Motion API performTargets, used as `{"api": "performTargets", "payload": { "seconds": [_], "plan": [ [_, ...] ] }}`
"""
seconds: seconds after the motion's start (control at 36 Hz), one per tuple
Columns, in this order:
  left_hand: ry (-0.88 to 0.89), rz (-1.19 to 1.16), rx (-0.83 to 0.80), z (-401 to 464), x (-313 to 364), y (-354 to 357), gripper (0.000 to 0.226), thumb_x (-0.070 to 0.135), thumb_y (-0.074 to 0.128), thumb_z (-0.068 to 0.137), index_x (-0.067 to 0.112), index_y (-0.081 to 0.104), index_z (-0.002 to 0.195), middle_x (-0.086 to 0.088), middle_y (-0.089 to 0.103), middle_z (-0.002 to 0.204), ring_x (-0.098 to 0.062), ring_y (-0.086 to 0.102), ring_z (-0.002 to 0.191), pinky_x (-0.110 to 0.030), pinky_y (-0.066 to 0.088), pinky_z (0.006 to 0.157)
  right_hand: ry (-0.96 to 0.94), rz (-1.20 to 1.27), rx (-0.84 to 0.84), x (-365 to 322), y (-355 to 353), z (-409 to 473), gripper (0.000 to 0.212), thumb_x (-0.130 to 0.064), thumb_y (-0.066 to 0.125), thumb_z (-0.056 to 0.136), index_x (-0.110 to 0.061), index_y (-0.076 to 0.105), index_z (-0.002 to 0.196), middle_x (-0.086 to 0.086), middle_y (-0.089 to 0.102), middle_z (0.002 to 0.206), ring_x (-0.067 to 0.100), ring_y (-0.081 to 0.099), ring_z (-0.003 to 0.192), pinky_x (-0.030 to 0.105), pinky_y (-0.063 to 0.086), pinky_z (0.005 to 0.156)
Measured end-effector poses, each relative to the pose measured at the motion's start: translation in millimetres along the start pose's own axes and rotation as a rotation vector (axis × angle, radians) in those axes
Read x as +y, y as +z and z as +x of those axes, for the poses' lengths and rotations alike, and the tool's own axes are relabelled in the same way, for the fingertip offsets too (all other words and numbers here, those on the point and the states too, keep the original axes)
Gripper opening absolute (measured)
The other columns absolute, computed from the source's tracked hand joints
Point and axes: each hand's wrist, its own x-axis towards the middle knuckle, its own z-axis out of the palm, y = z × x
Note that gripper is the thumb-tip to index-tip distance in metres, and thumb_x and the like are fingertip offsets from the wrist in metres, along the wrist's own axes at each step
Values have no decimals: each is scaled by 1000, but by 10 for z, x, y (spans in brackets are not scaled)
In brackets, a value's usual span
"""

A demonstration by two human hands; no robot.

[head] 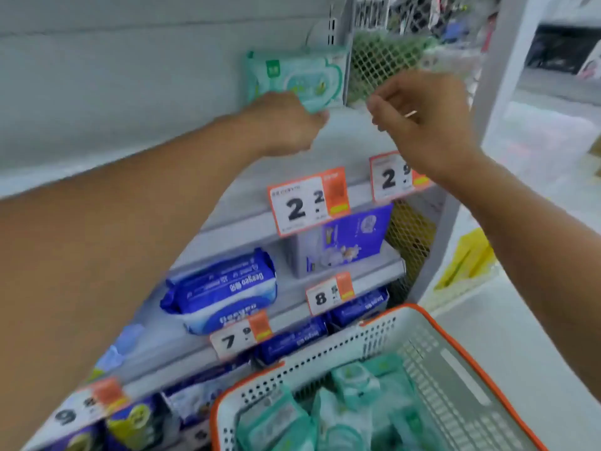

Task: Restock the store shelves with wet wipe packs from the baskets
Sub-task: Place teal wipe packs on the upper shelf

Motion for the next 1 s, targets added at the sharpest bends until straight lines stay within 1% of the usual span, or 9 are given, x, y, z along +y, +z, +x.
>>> {"api": "performTargets", "payload": {
  "seconds": [0.11, 0.22, 0.39, 0.53, 0.61, 0.75, 0.81, 0.89, 1.0],
  "plan": [
    [339, -496, 616, -1147, 377, 393, 32, 41, 50, 93, 15, 60, 75, 2, 58, 66, -20, 56, 66, -31, 43, 64, 144, 58, -102, -9, 34, -1368, 39, -31, 57, 98, -7, 58, 67, 11, 56, 58, 27, 55, 56, 38, 41, 55],
    [176, -542, 99, -2098, 286, 1831, 16, 37, 61, 84, 22, 64, 86, 4, 66, 78, -18, 63, 76, -35, 53, 72, 431, -70, -530, 210, 435, -2665, 31, -43, 64, 86, -15, 68, 74, 3, 67, 66, 21, 64, 64, 37, 50, 63],
    [-156, -124, -580, -2971, -144, 2971, 101, 59, 79, 71, 13, 32, 149, -13, 38, 149, -34, 43, 134, -47, 43, 105, 831, -228, -976, 204, 641, -3647, 71, -33, 85, 77, -8, 53, 135, 16, 61, 129, 32, 59, 118, 34, 47, 96],
    [-426, -69, -879, -3186, -527, 3172, 104, 56, 88, 59, 14, 44, 143, -10, 59, 124, -27, 61, 105, -39, 55, 90, 1037, -183, -1153, 109, 765, -3815, 71, -44, 77, 83, 8, 58, 128, 26, 63, 122, 40, 67, 101, 50, 60, 82],
    [-417, -112, -831, -3245, -561, 3155, 79, 37, 88, 66, 15, 51, 132, -5, 62, 110, -22, 61, 94, -33, 55, 83, 931, -207, -1144, -3, 936, -3893, 62, -40, 75, 86, 0, 60, 130, 19, 61, 130, 33, 60, 115, 41, 52, 96],
    [-515, -312, -801, -3316, -453, 3279, 128, 35, 83, 78, 11, -16, 155, -15, 46, 145, -30, 55, 119, -37, 51, 96, 828, -217, -1421, -222, 1249, -4011, 88, -50, 88, 67, -10, 51, 137, 11, 45, 136, 33, 55, 113, 42, 58, 88],
    [-542, -344, -769, -3358, -387, 3341, 120, 29, 79, 83, 15, -17, 155, -15, 49, 140, -31, 57, 116, -36, 52, 93, 780, -274, -1504, -210, 1268, -4061, 107, -54, 93, 54, -18, 45, 142, 10, 41, 137, 32, 56, 107, 40, 61, 81],
    [-566, -356, -689, -3378, -302, 3395, 115, 24, 78, 84, 17, -11, 156, -15, 51, 137, -33, 57, 117, -39, 52, 94, 704, -359, -1561, -193, 1266, -4100, 119, -66, 88, 52, -11, 41, 147, 10, 48, 143, 30, 52, 124, 39, 47, 103],
    [-642, -371, -576, -3389, -283, 3410, 109, 13, 79, 80, 16, 1, 156, -15, 49, 140, -34, 55, 120, -41, 51, 98, 729, -310, -1510, -298, 1235, -4187, 106, -61, 90, 53, -9, 53, 137, 9, 58, 132, 28, 56, 119, 35, 48, 102]
  ]
}}
